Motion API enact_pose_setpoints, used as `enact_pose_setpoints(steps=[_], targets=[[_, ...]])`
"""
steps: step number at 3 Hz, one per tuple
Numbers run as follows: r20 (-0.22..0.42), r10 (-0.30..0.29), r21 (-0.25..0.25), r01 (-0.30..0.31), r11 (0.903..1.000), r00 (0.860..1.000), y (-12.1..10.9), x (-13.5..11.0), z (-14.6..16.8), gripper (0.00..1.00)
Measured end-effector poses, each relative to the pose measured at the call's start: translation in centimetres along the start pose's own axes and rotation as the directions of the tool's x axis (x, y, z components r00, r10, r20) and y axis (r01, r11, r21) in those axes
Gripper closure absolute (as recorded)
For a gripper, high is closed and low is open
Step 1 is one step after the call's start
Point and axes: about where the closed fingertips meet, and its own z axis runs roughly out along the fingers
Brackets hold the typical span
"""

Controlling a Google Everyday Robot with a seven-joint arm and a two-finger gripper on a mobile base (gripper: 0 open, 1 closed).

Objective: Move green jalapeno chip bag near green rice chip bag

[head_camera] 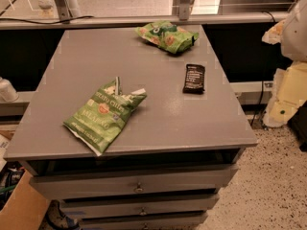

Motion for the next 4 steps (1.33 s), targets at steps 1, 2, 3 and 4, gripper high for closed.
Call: enact_pose_setpoints(steps=[1, 2, 3, 4], targets=[[0.000, 0.000, 0.000, 0.000, 1.0000, 1.000, 0.0, 0.0, 0.0, 0.00], [0.077, -0.016, -0.005, 0.016, 0.9999, 0.997, 0.5, -1.1, 0.7, 0.00], [0.204, -0.081, -0.017, 0.086, 0.9962, 0.976, 2.0, -5.6, 1.9, 0.00], [0.360, -0.137, -0.023, 0.156, 0.9876, 0.923, 4.0, -12.8, 2.8, 0.00]])
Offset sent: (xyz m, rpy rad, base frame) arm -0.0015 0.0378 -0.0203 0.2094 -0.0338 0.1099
